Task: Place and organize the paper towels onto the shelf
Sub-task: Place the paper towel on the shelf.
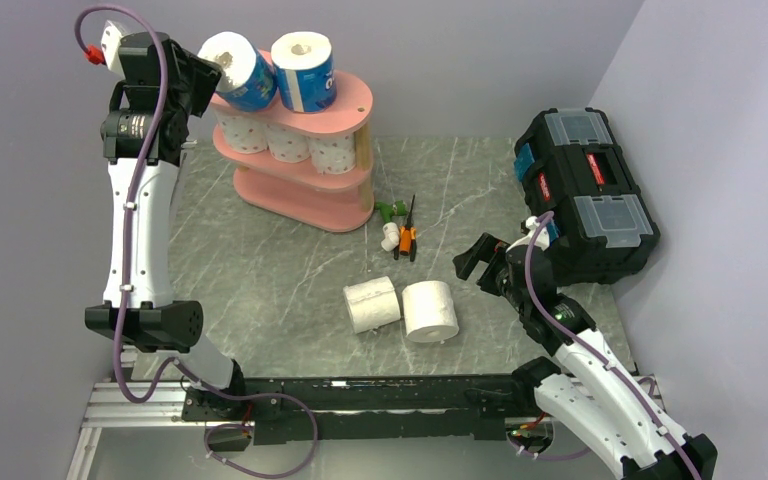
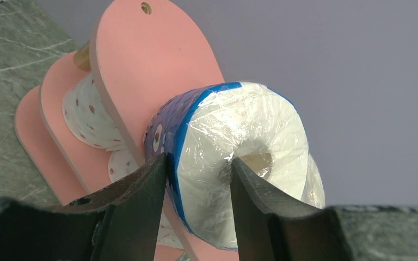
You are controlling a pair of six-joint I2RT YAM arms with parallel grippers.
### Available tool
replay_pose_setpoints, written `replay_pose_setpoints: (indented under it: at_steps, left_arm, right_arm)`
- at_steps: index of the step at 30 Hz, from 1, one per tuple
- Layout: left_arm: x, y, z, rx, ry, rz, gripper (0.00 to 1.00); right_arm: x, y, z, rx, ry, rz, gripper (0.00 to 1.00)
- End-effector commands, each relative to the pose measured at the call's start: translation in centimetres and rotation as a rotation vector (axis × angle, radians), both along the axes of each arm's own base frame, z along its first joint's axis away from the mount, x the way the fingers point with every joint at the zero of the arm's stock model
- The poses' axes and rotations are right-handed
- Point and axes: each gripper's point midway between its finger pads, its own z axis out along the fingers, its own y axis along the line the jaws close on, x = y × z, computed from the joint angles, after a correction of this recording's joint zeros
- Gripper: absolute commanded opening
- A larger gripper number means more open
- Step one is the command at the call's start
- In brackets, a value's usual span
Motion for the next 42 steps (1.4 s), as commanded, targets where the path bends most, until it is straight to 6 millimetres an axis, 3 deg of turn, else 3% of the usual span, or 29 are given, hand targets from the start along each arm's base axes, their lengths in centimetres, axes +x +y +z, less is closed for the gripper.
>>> replay_pose_setpoints:
  at_steps: [1,19,27,36,41,42]
  left_arm:
    - [0.2,-0.7,2.9,-0.017,-0.1,-0.034,0.5]
    - [0.9,-0.6,2.3,-0.01,-0.092,-0.048,0.54]
    - [0.7,-0.6,2.6,-0.011,-0.102,-0.056,0.61]
    - [-0.6,-0.2,4.4,-0.004,-0.145,-0.058,0.8]
    - [-2.2,-0.1,5.5,0.007,-0.176,-0.055,0.83]
    - [-2.6,0.8,5.5,0.011,-0.177,-0.032,0.83]
  right_arm:
    - [0.4,-0.1,0.4,-0.007,-0.022,-0.005,1.0]
    - [0.4,-0.1,0.4,-0.009,-0.02,-0.006,1.0]
    - [0.5,-0.1,0.4,-0.009,-0.02,-0.006,1.0]
    - [0.6,0.3,0.5,-0.001,-0.021,0.014,1.0]
    - [0.6,0.3,0.7,0.002,-0.024,0.014,1.0]
    - [0.6,0.3,0.7,0.003,-0.025,0.015,1.0]
